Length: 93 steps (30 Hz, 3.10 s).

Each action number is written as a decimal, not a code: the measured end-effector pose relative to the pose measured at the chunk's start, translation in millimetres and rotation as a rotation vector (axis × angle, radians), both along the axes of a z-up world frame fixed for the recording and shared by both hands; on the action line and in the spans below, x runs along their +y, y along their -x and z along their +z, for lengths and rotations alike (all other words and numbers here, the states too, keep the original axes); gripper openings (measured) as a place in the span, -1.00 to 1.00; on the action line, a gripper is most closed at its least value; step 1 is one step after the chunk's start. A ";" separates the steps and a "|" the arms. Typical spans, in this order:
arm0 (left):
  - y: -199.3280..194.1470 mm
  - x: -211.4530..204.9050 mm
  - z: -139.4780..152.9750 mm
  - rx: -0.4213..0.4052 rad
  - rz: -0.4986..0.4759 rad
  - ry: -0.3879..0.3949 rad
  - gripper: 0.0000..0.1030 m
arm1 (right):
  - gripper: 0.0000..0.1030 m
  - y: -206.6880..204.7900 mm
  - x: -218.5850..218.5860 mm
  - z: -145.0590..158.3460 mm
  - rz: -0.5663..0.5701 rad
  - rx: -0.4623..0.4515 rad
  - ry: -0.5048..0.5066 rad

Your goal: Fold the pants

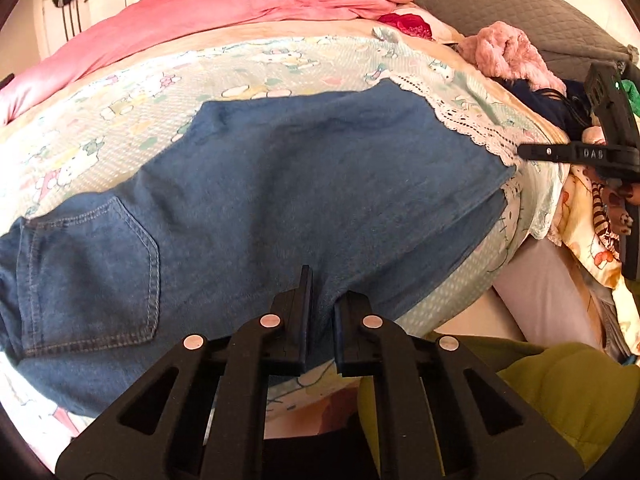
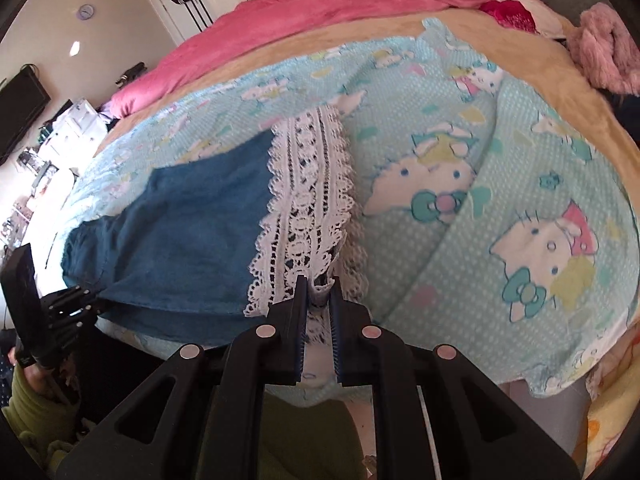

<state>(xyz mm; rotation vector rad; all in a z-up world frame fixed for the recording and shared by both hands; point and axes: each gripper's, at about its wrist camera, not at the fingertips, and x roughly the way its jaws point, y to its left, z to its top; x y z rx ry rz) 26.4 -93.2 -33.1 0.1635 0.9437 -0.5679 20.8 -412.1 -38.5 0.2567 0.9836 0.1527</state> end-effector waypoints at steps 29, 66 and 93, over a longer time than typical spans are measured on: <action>9.9 -0.2 0.7 -0.013 -0.003 -0.019 -0.87 | -0.94 37.8 163.4 -30.3 0.723 -0.245 0.544; -22.4 136.5 15.9 0.006 0.492 -0.076 0.23 | 0.08 -39.9 61.3 -20.4 0.342 -0.071 0.252; -108.6 31.3 71.7 -0.061 0.256 0.032 0.60 | 0.24 -118.4 -5.4 28.9 0.134 -0.127 0.053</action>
